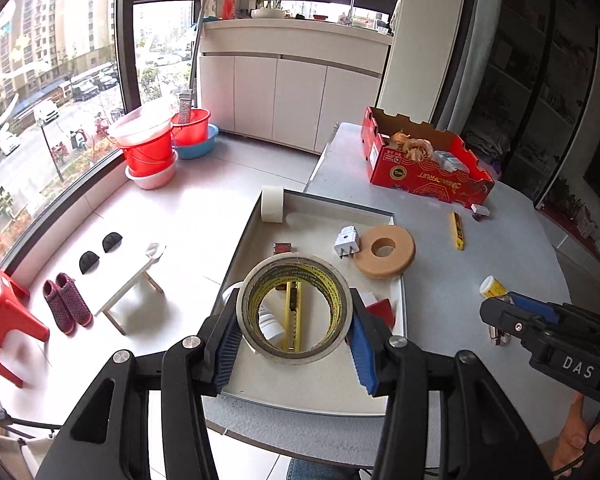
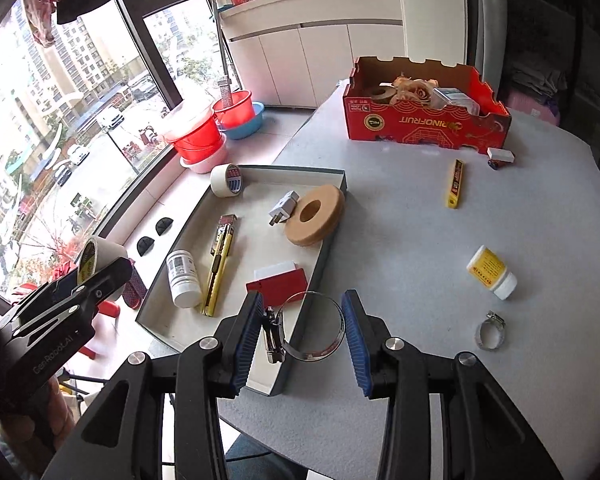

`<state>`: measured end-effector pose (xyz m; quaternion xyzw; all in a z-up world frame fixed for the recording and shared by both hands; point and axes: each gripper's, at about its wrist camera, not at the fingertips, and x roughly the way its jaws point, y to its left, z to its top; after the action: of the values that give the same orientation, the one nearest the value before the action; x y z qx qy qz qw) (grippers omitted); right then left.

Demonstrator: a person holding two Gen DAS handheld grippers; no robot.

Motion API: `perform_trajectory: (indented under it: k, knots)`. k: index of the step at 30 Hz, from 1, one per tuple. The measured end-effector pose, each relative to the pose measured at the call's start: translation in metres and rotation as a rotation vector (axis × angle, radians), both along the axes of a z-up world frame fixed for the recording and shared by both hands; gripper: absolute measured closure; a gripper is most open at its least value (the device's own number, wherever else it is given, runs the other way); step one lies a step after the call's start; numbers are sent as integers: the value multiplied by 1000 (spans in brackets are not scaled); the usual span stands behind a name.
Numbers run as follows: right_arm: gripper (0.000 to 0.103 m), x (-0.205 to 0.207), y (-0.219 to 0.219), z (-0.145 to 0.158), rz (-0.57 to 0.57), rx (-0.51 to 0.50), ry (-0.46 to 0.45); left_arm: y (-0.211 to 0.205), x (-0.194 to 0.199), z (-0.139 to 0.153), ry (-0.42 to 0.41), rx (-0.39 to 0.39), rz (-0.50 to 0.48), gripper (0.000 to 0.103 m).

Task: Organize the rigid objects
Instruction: 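Carry the tape roll and hose clamp back toward the tray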

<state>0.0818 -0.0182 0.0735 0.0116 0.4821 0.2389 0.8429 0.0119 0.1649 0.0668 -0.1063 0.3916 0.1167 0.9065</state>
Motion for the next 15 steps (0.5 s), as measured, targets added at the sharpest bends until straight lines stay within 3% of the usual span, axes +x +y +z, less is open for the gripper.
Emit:
perform_trajectory:
  k: [15]
  knots:
    - [61, 44, 65, -39, 54, -84, 58, 5, 51, -67, 121, 30, 68, 51]
